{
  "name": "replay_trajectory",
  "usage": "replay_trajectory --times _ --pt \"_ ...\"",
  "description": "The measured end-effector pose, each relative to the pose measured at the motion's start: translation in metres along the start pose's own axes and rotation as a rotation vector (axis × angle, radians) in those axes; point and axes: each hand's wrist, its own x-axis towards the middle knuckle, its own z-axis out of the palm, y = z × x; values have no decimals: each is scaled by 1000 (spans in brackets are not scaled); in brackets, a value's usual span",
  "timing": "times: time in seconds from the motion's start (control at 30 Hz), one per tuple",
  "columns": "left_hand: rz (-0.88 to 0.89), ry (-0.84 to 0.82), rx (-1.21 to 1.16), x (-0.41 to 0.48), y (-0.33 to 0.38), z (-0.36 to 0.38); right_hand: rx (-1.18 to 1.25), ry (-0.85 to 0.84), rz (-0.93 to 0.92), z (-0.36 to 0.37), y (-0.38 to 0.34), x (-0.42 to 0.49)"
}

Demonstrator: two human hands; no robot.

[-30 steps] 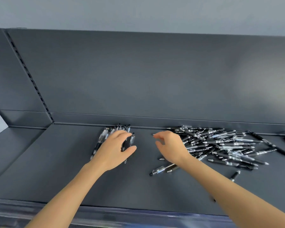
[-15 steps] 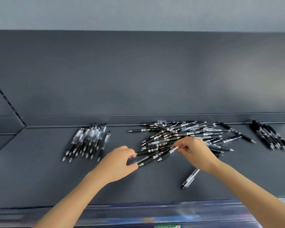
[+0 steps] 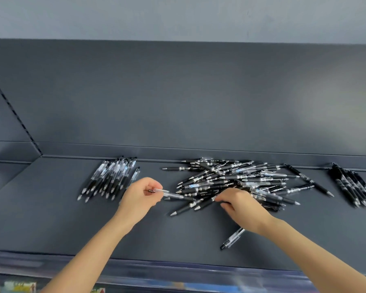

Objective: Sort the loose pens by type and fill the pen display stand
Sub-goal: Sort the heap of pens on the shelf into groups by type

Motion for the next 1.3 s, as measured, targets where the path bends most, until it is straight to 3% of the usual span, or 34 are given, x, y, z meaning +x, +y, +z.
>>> replay_trajectory --times 0.13,0.27,0.4,0.7,0.9,1.03,1.13,1.3 --pt "-62 84 -345 2 15 8 19 56 -27 -4 2 8" --pt "-10 180 -440 10 27 18 -9 104 -38 -10 -1 21" --pt "-14 156 -615 14 41 27 -123 37 -62 -5 -3 43" --pt "-39 157 -651 17 42 43 -281 -36 -44 8 -10 65" --pt "-22 114 -667 17 46 47 -218 3 -4 5 -12 60" --pt "39 127 -573 21 49 46 23 157 46 -1 -13 52" --pt "45 106 -633 24 58 49 213 273 95 -16 -15 47" --pt "56 71 -696 29 68 62 331 321 230 -44 4 39"
